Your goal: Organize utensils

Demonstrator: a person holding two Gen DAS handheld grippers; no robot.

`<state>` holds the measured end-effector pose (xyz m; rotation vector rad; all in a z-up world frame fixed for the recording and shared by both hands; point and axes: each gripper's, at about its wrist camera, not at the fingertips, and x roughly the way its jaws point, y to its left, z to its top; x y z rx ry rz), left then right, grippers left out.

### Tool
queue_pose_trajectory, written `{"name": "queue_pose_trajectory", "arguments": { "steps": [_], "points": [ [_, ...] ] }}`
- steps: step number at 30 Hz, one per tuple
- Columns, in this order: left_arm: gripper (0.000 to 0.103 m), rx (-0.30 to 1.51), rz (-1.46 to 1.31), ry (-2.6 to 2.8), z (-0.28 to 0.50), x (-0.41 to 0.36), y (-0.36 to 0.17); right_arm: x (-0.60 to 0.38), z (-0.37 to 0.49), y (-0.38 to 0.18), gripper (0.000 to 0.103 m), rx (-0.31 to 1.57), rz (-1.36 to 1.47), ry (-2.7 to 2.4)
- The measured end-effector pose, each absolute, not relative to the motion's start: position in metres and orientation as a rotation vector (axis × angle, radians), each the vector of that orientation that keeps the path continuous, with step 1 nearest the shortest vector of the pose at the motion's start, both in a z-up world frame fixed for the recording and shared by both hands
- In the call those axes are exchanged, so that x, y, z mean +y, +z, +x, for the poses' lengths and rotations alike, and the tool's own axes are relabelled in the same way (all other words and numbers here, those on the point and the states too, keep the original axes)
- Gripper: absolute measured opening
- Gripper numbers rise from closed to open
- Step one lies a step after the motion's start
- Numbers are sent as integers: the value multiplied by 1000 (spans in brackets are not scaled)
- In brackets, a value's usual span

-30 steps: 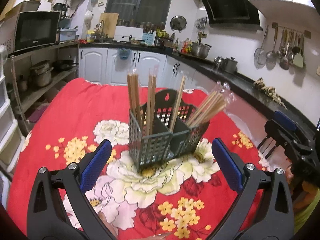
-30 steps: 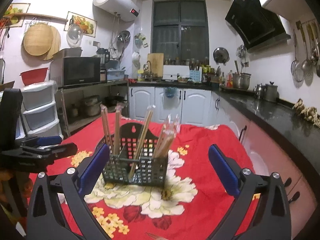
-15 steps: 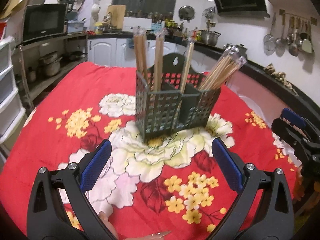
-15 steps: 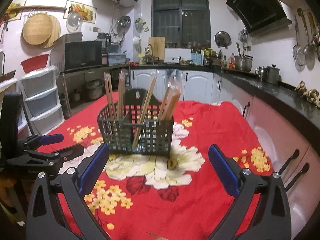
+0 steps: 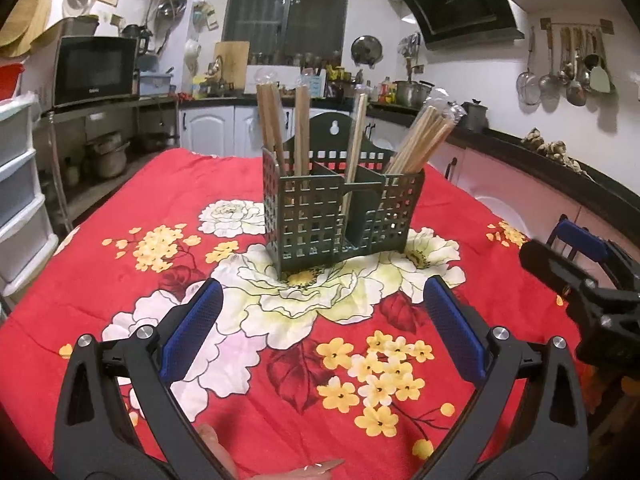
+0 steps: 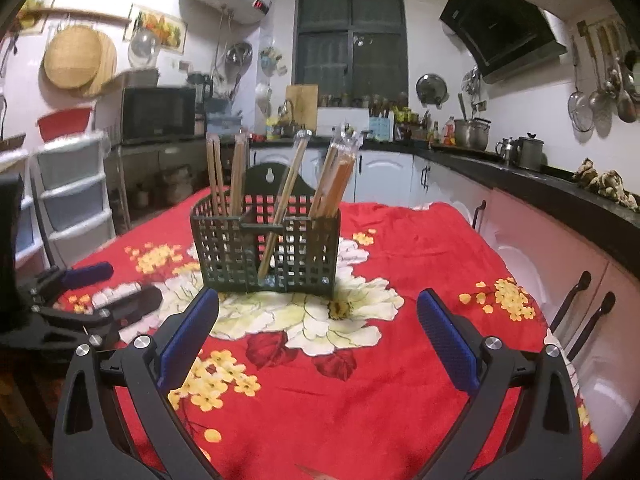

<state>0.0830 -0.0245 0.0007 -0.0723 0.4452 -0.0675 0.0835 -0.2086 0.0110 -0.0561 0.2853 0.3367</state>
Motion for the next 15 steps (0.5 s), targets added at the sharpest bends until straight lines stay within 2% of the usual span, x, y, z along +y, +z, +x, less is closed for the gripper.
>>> {"name": "queue_pose_trajectory", "arguments": {
  "steps": [15],
  "points": [
    [92, 291, -67, -43, 60, -25, 6, -206, 41, 6, 97, 61, -67, 274]
  ]
}}
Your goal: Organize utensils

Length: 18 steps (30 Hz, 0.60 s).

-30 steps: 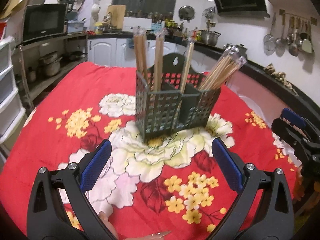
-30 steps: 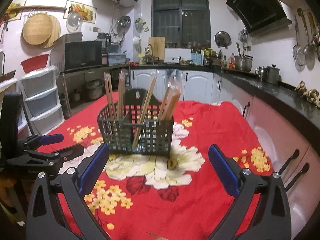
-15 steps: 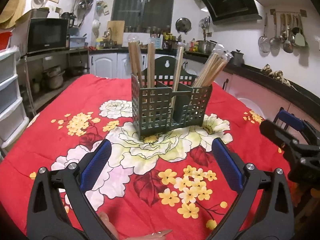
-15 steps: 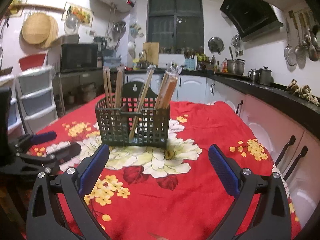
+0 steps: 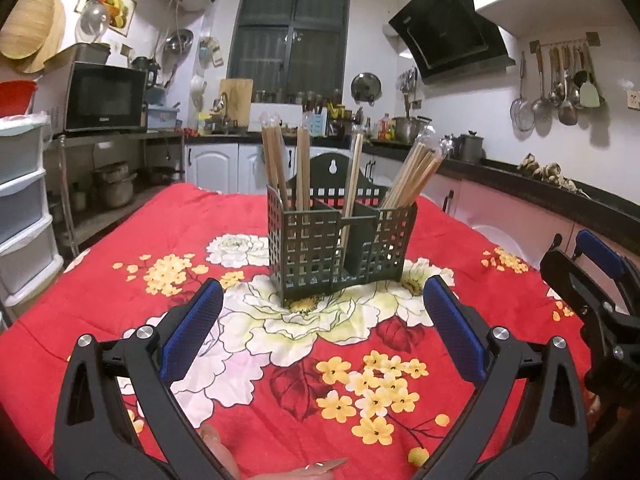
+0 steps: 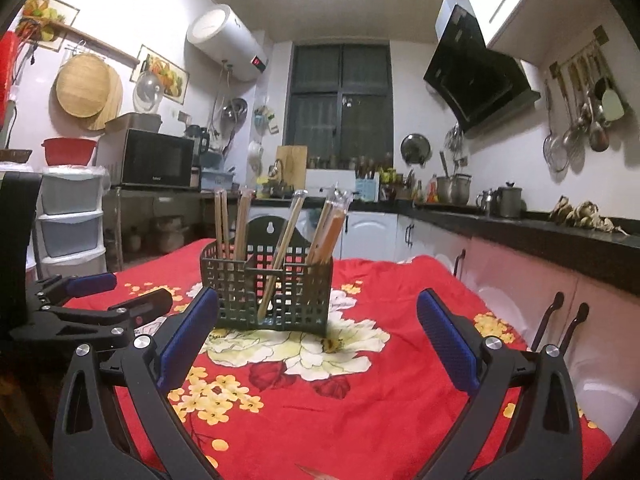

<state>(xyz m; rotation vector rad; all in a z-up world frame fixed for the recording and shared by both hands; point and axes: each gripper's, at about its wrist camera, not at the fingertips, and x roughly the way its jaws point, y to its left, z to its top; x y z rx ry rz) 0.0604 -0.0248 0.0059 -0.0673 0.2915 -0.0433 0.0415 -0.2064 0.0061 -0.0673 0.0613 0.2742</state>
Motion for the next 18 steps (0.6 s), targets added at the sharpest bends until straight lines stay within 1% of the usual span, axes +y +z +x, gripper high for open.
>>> {"name": "queue_pose_trajectory", "arguments": {
  "steps": [18],
  "points": [
    [93, 286, -63, -46, 60, -27, 6, -212, 46, 4, 97, 77, -31, 241]
  ]
}}
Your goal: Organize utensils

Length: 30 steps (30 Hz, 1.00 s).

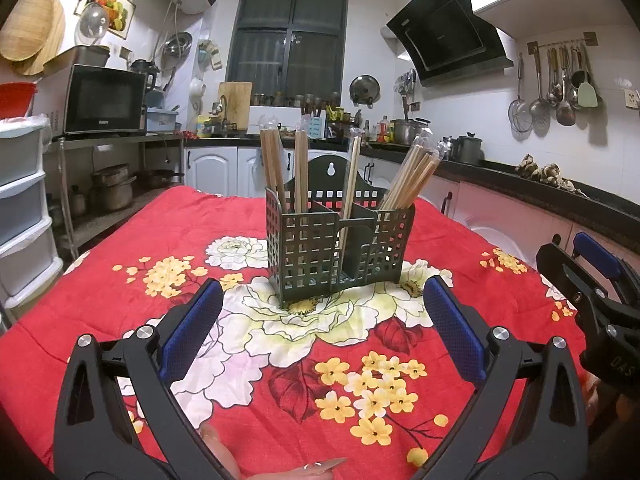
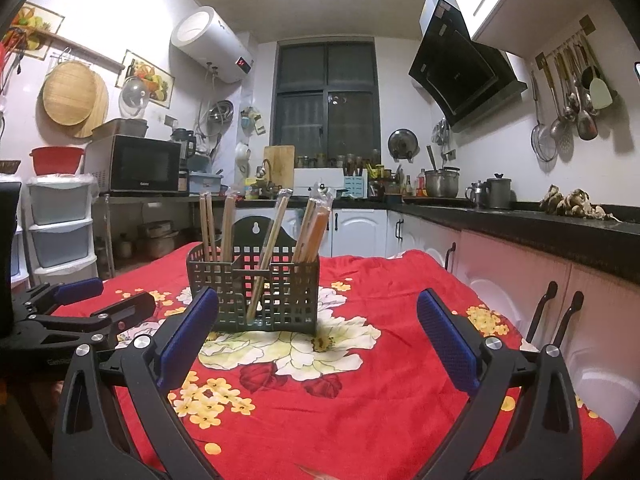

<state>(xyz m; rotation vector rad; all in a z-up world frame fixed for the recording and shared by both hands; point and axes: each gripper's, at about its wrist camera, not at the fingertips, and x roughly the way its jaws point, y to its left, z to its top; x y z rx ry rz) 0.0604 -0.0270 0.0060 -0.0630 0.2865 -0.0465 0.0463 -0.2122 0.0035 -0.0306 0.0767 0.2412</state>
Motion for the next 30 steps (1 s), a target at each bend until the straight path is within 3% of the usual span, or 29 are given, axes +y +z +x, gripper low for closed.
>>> {"name": "queue_pose_trajectory", "arguments": {
  "steps": [30],
  "points": [
    [92, 288, -66, -48, 62, -25, 5, -212, 46, 4, 97, 78, -31, 241]
  ]
}}
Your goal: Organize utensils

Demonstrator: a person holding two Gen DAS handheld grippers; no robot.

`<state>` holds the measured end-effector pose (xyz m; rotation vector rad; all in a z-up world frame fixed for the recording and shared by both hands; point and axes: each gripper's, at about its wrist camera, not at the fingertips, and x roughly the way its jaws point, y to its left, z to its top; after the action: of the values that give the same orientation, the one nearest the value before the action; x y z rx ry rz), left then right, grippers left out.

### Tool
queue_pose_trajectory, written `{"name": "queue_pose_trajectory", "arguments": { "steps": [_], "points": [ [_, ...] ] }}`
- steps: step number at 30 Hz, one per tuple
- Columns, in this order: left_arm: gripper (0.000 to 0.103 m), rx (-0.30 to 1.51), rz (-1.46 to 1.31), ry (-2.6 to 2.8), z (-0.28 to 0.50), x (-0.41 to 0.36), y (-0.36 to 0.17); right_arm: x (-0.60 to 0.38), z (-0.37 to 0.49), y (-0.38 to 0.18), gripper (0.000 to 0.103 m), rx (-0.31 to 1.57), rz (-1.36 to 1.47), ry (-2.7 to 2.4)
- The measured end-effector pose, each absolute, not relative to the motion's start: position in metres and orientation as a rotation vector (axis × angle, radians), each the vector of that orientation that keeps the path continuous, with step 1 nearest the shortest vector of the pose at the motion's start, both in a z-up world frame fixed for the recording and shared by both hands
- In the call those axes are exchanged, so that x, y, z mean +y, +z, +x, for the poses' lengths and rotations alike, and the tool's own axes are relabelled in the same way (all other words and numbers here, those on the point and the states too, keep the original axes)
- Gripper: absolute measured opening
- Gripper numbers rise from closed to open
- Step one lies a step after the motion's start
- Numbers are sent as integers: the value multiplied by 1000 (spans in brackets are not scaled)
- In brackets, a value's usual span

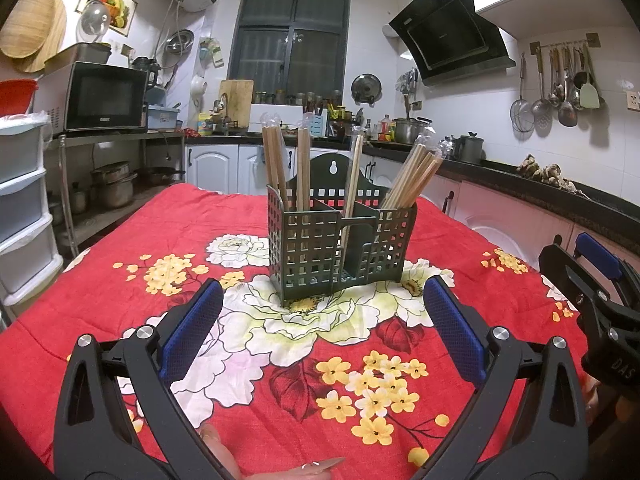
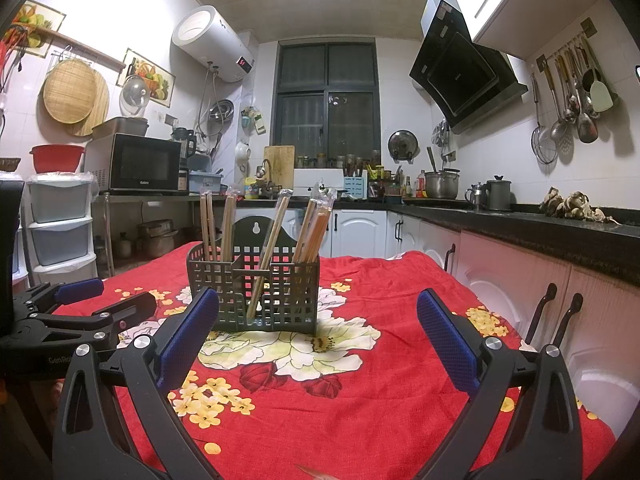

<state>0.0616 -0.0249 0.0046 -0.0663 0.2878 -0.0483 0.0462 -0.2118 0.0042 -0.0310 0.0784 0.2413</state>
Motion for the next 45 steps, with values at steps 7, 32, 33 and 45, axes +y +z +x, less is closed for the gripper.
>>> {"name": "queue_pose_trajectory", "arguments": {
  "steps": [7, 32, 33, 45],
  "points": [
    [92, 290, -65, -48, 62, -25, 4, -212, 47, 4, 97, 76, -31, 239],
    [93, 292, -67, -47, 62, -25, 5, -214, 47, 4, 97, 78, -29, 240],
    [93, 293, -68, -48, 62, -25, 5, -214, 48, 4, 97, 79, -29, 240],
    [92, 368, -123, -43, 71, -14, -3, -221, 57, 1, 97, 139, -11, 209]
  ]
}}
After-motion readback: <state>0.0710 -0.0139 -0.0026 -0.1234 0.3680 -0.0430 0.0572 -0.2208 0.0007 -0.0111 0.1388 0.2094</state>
